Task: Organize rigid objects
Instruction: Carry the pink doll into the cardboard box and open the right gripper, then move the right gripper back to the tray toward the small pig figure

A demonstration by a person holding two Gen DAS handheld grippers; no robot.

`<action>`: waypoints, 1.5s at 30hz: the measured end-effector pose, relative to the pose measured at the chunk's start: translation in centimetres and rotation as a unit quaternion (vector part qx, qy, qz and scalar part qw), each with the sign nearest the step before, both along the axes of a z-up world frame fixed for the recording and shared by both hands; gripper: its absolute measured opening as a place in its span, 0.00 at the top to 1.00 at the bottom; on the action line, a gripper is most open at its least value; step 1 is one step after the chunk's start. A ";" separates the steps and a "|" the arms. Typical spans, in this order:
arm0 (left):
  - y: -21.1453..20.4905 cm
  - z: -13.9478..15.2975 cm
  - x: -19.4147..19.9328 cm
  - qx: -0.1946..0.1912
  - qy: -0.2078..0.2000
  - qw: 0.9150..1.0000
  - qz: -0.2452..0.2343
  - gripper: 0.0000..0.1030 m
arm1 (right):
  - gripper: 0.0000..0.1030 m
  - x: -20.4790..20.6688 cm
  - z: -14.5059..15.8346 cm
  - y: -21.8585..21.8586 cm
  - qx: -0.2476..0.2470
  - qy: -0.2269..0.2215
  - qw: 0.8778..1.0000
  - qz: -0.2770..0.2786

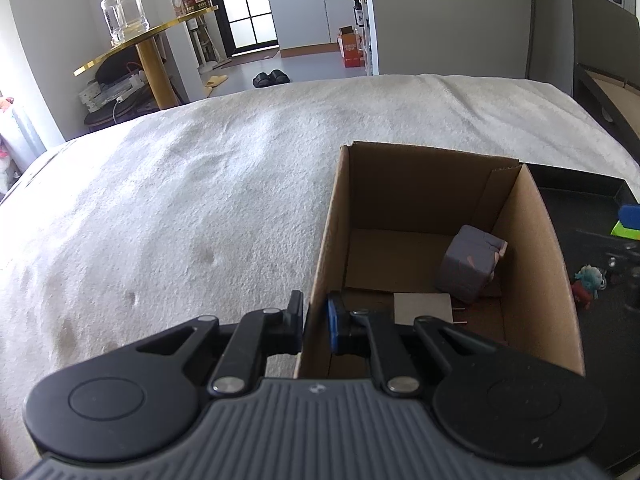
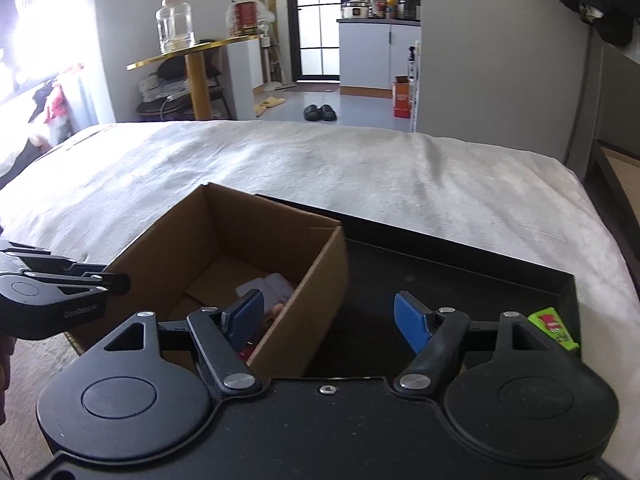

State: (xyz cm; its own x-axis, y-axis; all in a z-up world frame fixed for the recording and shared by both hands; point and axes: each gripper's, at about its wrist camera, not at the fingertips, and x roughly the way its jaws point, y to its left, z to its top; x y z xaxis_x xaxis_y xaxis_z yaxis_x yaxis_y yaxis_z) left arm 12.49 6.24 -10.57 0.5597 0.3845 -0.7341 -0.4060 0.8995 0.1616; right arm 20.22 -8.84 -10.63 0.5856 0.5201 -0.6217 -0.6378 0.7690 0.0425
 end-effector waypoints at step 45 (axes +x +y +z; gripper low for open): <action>-4.6 1.2 3.0 0.061 0.027 0.997 -0.025 0.22 | 0.12 2.6 -4.1 -9.4 -0.023 0.046 0.993 -0.102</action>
State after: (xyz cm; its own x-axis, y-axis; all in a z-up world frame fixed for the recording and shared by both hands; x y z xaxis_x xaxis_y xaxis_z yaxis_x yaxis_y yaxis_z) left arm 15.50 1.61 -9.41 0.5415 0.4457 -0.7128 -0.3490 0.8906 0.2917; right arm 22.84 -18.24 -14.71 0.6149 0.3671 -0.6979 -0.4643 0.8839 0.0559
